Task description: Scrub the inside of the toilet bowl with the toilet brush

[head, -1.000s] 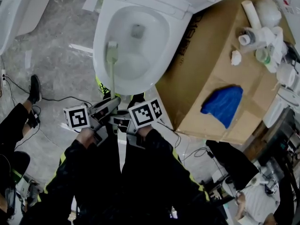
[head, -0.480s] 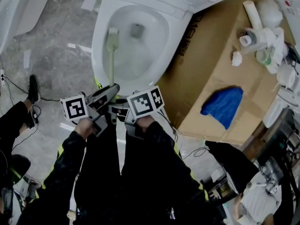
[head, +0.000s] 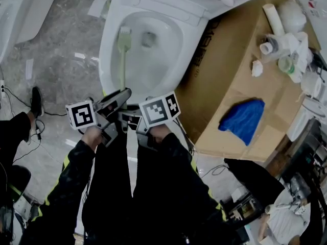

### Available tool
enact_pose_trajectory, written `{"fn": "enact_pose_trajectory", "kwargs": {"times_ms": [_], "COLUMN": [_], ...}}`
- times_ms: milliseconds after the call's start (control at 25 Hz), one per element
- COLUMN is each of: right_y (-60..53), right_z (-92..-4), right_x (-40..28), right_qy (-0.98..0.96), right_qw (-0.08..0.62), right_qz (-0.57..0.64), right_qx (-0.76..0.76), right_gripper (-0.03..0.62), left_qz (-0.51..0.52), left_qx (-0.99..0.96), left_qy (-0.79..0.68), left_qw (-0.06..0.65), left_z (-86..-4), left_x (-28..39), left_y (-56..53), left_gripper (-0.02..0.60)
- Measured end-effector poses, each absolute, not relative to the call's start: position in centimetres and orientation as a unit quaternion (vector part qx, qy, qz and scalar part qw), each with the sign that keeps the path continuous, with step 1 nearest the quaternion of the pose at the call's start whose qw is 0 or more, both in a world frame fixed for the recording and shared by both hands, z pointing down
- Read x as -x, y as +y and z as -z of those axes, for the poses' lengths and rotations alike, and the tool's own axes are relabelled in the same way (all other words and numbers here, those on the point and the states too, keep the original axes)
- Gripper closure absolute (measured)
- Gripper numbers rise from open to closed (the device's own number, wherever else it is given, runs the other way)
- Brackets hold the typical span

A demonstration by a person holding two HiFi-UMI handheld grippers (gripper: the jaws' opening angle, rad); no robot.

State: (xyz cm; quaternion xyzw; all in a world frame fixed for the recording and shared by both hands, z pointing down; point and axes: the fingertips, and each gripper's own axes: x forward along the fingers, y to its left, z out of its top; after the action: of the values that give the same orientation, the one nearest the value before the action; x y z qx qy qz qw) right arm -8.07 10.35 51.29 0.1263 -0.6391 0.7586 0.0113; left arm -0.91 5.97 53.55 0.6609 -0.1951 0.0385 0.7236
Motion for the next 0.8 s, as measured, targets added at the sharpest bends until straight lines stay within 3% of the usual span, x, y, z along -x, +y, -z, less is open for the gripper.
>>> {"fn": "enact_pose_trajectory", "kwargs": {"times_ms": [160,800], "right_y": [9.9,5.6], "right_z": [-53.8,-53.1], "right_x": [6.9,4.7], "right_qy": [-0.651,-0.656], "right_qw": [0.035,-0.003], "right_qz": [-0.743,-0.731], "right_qx": [-0.149,-0.191], "right_gripper": [0.553,0.553], "left_qz": [-0.031,-0.028], "left_qx": [-0.670,-0.691], "left_qy": [-0.190,-0.153], "left_qw": [0.717,0.706], "left_z": [-53.8,-54.3], "left_x": [0.2,-3.0], "left_y": [4.6,1.5], "left_gripper": [0.483,0.483]}}
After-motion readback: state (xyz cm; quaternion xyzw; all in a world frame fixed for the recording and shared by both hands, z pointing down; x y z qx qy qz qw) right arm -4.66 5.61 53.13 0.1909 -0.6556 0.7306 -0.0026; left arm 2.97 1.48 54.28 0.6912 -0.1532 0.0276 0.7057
